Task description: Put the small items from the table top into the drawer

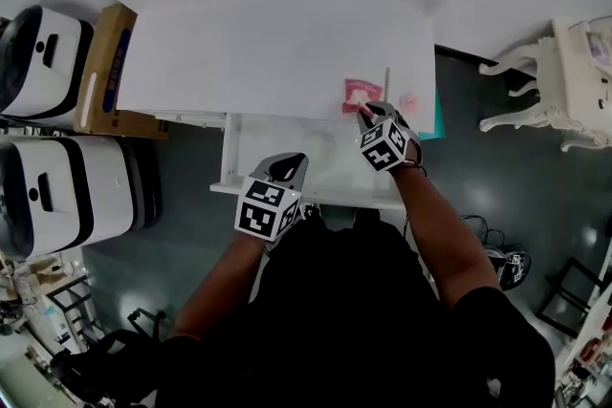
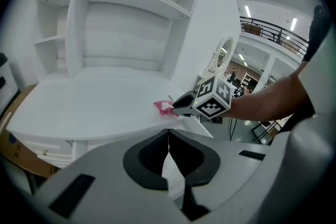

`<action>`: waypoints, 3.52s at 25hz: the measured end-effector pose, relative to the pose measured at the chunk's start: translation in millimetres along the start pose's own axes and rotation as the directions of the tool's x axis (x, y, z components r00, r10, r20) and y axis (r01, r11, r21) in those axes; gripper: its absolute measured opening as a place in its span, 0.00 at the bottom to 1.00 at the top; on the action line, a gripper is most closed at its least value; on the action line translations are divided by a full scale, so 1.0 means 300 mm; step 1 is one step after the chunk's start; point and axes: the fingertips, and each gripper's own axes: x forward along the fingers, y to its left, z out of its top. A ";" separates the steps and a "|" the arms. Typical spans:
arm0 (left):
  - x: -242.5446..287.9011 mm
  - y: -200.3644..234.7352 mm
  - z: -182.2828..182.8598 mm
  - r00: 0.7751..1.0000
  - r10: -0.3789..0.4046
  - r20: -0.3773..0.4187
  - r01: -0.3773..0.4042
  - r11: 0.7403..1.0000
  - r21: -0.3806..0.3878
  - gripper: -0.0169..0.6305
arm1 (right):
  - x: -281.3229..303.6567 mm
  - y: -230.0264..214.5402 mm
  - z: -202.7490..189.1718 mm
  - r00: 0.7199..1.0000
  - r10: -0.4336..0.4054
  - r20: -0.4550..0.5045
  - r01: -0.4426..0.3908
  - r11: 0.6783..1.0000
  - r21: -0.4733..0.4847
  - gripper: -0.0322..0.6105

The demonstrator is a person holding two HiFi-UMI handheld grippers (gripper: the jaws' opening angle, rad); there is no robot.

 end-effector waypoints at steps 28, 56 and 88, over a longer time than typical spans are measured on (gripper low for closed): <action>0.015 0.029 -0.031 1.000 0.022 0.020 -0.021 0.998 -0.060 0.04 | -0.201 0.091 0.103 0.984 0.064 0.165 -0.077 0.994 0.076 0.09; -0.084 0.087 -0.123 0.995 0.103 -0.010 -0.104 0.986 -0.130 0.04 | 0.151 0.293 -0.290 0.976 0.159 -0.149 -0.148 0.985 0.083 0.09; -0.039 0.015 -0.028 0.999 0.010 0.041 -0.009 0.999 -0.034 0.04 | -0.142 0.263 -0.114 0.981 0.186 0.052 -0.193 0.958 0.212 0.16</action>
